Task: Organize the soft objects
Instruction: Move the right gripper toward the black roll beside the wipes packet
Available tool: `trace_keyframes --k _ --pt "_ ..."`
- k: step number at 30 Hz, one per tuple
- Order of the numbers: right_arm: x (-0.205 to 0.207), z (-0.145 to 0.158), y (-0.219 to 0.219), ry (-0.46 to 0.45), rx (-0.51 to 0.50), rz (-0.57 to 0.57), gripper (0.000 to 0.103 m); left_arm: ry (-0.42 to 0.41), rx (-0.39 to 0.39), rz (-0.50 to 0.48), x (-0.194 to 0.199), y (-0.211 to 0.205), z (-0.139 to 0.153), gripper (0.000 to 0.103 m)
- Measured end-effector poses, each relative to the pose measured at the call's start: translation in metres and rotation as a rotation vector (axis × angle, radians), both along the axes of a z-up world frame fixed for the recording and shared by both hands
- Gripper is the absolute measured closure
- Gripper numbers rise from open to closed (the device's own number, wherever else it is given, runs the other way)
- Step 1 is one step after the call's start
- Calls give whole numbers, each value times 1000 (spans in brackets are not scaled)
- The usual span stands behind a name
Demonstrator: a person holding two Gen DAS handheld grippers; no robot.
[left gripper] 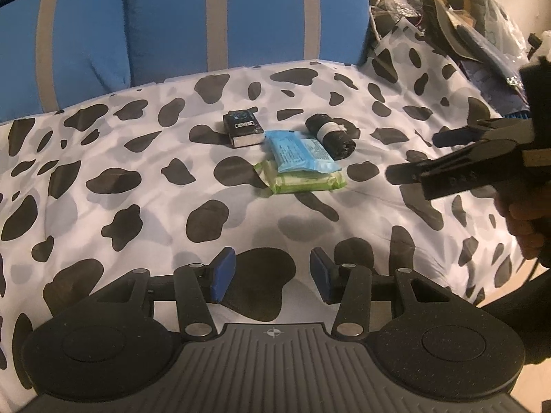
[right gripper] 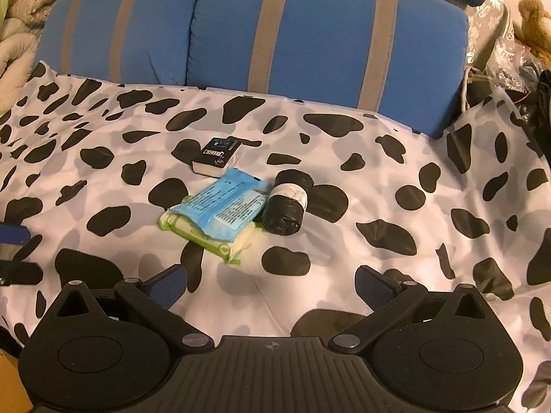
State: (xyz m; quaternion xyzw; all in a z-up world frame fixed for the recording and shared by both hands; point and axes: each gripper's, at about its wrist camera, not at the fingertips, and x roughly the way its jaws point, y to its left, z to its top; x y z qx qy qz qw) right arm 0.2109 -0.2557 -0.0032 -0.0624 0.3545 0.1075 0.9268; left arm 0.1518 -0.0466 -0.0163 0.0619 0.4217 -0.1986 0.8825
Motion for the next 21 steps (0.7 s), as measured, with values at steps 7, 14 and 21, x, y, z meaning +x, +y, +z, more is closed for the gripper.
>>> trace_keyframes --k 7,14,21 --pt "22 -1 0 15 23 13 0 9 -26 -1 3 -3 7 56" --pt "51 -8 0 33 30 11 1 13 -33 -3 6 -4 10 56" --pt "76 -5 3 28 46 -14 6 60 -36 -24 9 -9 5 56"
